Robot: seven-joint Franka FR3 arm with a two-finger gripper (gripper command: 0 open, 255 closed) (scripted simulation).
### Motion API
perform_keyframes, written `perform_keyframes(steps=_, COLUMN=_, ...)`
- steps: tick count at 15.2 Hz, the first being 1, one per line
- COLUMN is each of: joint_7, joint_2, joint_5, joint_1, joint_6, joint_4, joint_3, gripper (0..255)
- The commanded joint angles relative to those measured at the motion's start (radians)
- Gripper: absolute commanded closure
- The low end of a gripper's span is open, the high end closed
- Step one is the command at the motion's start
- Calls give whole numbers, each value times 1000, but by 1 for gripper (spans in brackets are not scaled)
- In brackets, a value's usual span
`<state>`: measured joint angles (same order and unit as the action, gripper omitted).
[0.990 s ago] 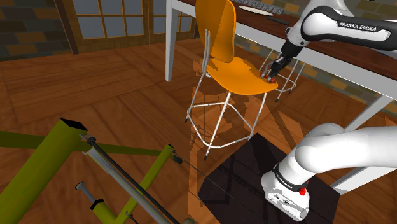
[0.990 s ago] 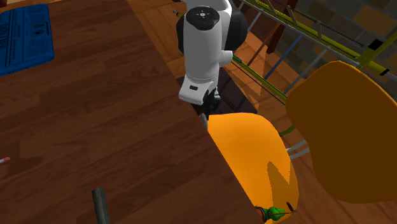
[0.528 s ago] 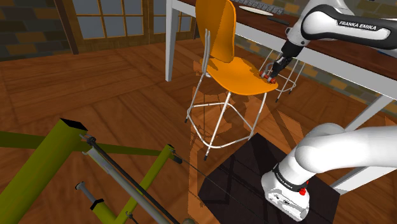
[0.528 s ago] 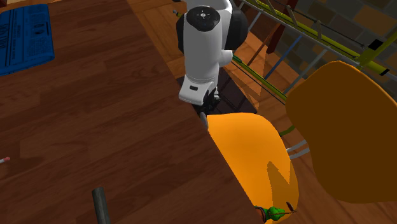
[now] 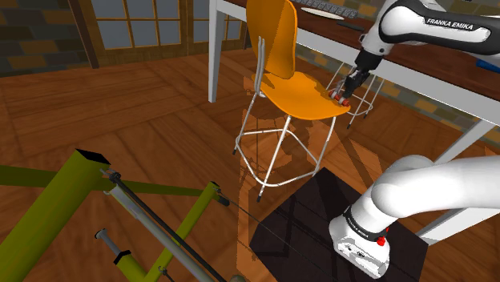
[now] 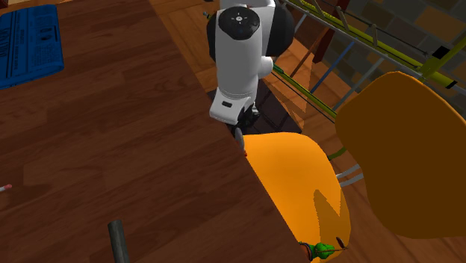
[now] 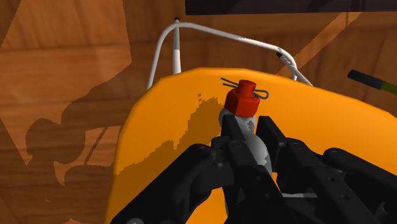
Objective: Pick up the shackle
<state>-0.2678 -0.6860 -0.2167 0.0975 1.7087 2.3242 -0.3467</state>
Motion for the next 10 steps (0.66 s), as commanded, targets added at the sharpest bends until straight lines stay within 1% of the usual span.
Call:
perform_keyframes(steps=1, joint_7=-2, joint_2=6, joint_5=5, joint_1=-1, joint_6=-31, joint_4=-27, joint_3=2, gripper=255)
perform_keyframes(steps=8, joint_7=-7, joint_2=26, joint_5=18, joint_1=-9, joint_6=-118, joint_4=-134, joint_3=14, gripper=255)
perform_keyframes(steps=10, joint_7=-7, joint_2=27, joint_5=18, joint_1=-9, joint_6=-120, joint_4=-136, joint_3=14, gripper=255)
